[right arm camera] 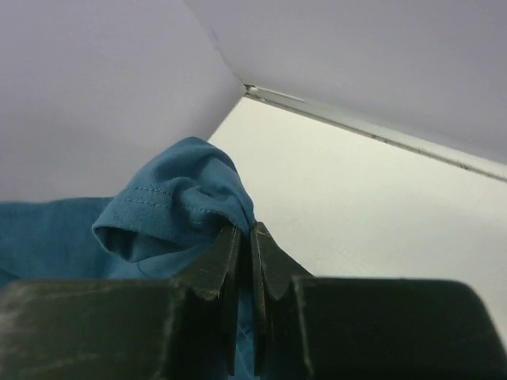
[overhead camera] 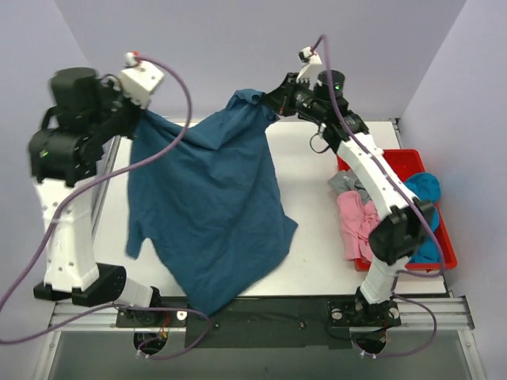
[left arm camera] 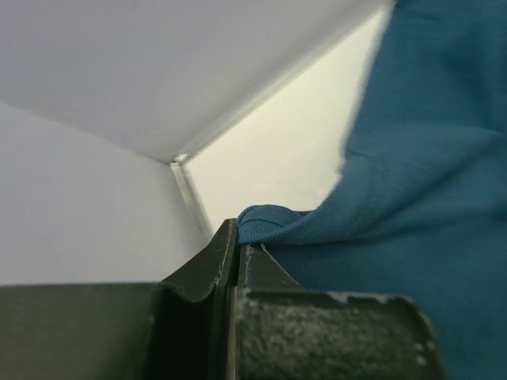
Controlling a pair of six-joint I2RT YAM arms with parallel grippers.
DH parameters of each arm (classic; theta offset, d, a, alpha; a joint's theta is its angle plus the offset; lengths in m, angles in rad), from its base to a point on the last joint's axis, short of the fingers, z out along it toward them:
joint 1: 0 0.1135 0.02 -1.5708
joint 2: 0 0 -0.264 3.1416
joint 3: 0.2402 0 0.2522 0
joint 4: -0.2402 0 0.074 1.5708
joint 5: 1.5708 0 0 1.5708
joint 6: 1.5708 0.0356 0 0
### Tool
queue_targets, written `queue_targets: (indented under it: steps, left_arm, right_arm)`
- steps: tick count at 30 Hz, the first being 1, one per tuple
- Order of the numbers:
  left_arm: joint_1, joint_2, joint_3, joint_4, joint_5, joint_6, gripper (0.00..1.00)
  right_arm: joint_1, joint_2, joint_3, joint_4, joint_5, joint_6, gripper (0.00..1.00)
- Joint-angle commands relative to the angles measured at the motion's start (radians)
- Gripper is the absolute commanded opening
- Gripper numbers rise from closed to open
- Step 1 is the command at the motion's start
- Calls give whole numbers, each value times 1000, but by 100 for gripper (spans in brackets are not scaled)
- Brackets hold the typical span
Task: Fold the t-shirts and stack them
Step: Flatten out the tshirt
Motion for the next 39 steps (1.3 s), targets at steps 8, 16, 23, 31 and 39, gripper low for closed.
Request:
queue_targets:
  steps: [8,16,23,31,39]
  left_arm:
    - [-808,98,-340,29,57,-212,0]
    - [-989,393,-322,213,339,-267,0]
    - [-1100,524,-362,223,445,-125,62]
    - [-915,384,-381,123,516,-106,73]
    - [-432,127,-832,310,516,-210,73]
  right_arm:
    - [-166,330,311,-150,145,115,4]
    - [-284,202,172,-523,203,-18,64]
    - [-324,-159,-171,-717,436,-125,69]
    - [-154,-468,-584,-734,499,-25,69]
    - [39,-576,-801,-700,467,50,61]
